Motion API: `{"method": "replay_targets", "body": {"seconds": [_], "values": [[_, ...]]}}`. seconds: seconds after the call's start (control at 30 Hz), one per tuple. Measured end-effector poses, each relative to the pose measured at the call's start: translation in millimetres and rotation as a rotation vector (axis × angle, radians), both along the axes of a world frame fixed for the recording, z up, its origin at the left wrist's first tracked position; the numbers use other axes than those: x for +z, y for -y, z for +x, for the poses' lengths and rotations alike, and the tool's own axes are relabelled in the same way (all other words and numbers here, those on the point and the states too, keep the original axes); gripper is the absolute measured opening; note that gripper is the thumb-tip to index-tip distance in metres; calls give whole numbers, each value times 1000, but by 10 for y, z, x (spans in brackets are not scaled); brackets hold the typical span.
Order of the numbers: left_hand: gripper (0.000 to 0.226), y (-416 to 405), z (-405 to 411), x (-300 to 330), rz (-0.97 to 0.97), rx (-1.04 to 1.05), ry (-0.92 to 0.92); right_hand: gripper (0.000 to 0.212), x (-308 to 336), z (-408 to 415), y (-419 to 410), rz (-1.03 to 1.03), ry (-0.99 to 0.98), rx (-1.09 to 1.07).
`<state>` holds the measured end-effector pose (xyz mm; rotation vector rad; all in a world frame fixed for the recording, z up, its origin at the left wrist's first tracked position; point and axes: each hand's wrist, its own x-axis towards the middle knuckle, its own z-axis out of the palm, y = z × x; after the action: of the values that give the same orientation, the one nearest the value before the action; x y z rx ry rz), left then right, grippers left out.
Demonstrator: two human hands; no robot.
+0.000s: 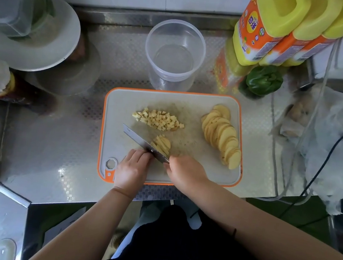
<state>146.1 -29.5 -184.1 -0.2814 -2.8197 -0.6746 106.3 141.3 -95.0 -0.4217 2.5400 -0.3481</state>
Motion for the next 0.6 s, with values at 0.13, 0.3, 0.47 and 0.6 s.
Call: {"method": "replay_targets", "body": {"seconds": [0.13, 0.3, 0.47, 0.6], "values": [[15, 12, 34, -20, -12, 7, 20, 21, -119, 48, 104, 47, 36, -10], [6, 3, 35, 49, 16, 7, 17, 17, -153, 57, 155, 110, 13, 4], [6, 113, -70, 631, 124, 187, -127, 19, -44, 117, 150, 98, -67, 39], [21, 190, -473, 1148, 44, 82, -131, 42, 69, 89, 173, 126, -62, 9]]}}
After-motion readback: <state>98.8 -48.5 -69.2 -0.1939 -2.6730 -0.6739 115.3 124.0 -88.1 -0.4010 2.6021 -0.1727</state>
